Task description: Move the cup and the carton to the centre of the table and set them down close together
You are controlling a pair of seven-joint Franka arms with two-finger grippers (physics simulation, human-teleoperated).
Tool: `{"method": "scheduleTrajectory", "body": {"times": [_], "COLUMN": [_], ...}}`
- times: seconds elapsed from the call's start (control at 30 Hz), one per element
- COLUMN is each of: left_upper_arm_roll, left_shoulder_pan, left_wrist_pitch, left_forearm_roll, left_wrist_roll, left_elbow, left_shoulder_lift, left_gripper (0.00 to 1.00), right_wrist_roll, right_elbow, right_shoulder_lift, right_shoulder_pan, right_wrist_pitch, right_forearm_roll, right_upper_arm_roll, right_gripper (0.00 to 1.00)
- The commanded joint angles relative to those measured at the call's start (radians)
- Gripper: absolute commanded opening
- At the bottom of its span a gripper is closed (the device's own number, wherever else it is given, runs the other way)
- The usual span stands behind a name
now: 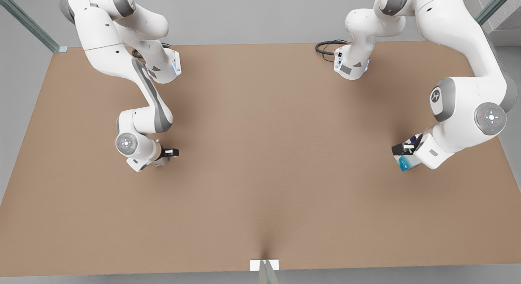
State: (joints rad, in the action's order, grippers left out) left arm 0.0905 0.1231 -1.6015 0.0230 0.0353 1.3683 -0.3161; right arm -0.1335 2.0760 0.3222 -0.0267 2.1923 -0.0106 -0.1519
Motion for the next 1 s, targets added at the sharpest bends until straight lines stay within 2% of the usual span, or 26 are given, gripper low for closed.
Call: {"method": "scheduleTrajectory", "body": {"times": [0.0, 0.2, 0.37, 0.47, 0.57, 0.77, 0.97], "left_upper_arm_roll": [0.000, 0.000, 0.000, 0.000, 0.000, 0.000, 0.000], "left_shoulder_pan": [0.000, 0.001, 0.001, 0.001, 0.001, 0.000, 0.001], "left_wrist_pitch": [0.000, 0.000, 0.000, 0.000, 0.000, 0.000, 0.000], "left_forearm_roll": [0.000, 0.000, 0.000, 0.000, 0.000, 0.000, 0.000], "left_wrist_roll": [0.000, 0.008, 0.006, 0.008, 0.008, 0.006, 0.006], "left_elbow": [0.000, 0.000, 0.000, 0.000, 0.000, 0.000, 0.002], "left_shoulder_lift": [0.000, 0.000, 0.000, 0.000, 0.000, 0.000, 0.000], "left_gripper": [1.00, 1.00, 1.00, 1.00, 1.00, 1.00, 1.00], "right_wrist_roll": [0.000, 0.002, 0.002, 0.002, -0.002, -0.067, -0.067], "right_elbow": [0.002, 0.039, 0.079, 0.078, 0.075, 0.073, 0.075], "right_shoulder_lift": [0.000, 0.003, 0.011, 0.012, 0.017, 0.020, 0.015], "right_shoulder_pan": [0.007, 0.014, 0.014, 0.013, 0.014, 0.028, 0.028], "right_wrist_pitch": [0.000, 0.006, 0.081, 0.086, 0.084, 0.080, 0.081], "right_forearm_roll": [0.000, 0.001, 0.001, 0.001, 0.000, -0.011, -0.011], "right_upper_arm_roll": [0.000, 0.000, 0.000, 0.000, 0.000, 0.000, 0.000], "right_gripper": [1.00, 1.00, 1.00, 0.59, 0.29, 0.22, 0.21]}}
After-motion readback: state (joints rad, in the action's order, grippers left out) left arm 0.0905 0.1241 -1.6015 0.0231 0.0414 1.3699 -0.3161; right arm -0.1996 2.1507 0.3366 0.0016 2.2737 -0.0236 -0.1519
